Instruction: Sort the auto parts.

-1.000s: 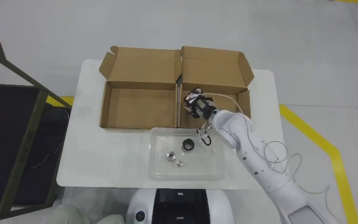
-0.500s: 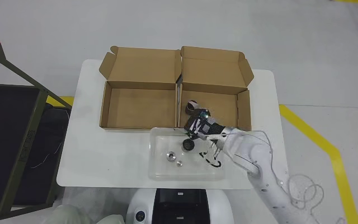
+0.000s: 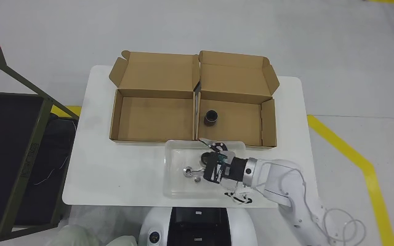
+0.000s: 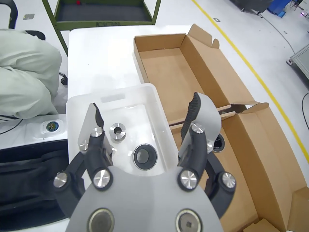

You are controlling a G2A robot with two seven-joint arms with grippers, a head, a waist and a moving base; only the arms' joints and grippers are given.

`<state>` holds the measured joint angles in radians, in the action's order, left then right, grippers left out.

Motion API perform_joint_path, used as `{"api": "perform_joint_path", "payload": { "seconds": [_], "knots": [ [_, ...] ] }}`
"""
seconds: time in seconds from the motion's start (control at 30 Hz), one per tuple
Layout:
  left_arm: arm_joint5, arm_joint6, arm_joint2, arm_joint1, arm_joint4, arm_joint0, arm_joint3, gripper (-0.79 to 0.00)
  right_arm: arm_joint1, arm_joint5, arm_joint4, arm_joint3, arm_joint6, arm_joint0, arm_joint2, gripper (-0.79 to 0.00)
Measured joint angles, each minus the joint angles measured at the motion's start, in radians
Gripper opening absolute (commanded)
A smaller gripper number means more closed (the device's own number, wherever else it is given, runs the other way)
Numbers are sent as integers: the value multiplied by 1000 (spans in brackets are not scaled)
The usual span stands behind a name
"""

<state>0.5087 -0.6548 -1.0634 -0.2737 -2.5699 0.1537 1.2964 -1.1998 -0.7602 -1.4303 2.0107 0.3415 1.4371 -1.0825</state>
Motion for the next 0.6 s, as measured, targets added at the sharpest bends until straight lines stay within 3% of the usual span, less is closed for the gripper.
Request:
{"api": "perform_joint_path", "payload": {
  "seconds": [0.27, 0.6],
  "knots": [
    [0, 0, 0, 0, 0, 0, 0, 0, 6, -14, -100, -64, 39, -5, 57, -95],
    [0, 0, 0, 0, 0, 0, 0, 0, 8, 50, -171, -140, 45, -27, 79, -111]
  ]
}}
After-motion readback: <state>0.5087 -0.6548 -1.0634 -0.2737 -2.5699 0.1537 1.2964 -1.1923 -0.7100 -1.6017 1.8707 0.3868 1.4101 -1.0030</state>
